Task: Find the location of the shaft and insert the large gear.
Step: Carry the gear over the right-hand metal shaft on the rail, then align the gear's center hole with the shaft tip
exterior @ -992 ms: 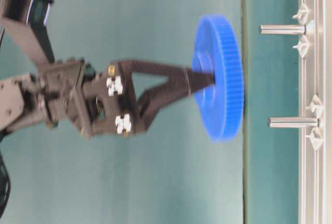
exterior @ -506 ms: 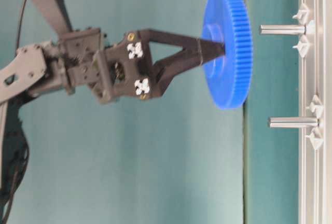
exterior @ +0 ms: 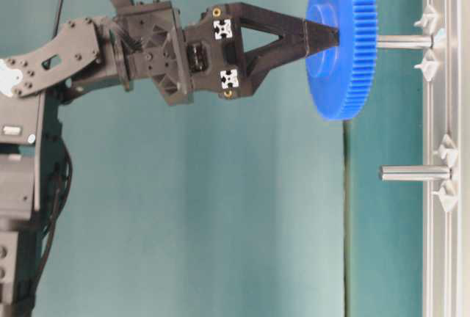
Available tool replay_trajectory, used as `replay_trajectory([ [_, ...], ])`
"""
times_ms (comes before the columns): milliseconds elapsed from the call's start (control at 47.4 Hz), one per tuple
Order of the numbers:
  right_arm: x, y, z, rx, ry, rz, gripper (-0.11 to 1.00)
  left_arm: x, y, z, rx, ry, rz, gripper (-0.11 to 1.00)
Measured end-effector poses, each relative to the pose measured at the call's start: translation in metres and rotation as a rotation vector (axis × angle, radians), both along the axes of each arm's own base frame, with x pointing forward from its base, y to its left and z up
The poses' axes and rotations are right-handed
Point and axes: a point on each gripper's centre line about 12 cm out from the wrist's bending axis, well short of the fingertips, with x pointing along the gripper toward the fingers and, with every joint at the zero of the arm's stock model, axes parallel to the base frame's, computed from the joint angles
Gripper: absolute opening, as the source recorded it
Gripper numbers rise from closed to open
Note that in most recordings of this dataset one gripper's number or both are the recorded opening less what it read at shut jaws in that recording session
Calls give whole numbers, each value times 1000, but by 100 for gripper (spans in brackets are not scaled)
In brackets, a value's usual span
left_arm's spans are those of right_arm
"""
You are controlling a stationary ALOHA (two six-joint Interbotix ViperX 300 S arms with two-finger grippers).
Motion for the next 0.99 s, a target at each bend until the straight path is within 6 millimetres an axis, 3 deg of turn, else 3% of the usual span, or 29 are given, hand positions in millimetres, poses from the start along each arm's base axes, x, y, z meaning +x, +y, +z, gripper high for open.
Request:
replay_trajectory([
  [654, -1, 0, -1, 3, 15, -3, -1, 5, 4, -6, -4, 4, 19, 70],
  [992, -3, 0, 1, 1, 5, -2, -1, 5, 4, -29, -10, 15, 33, 70],
])
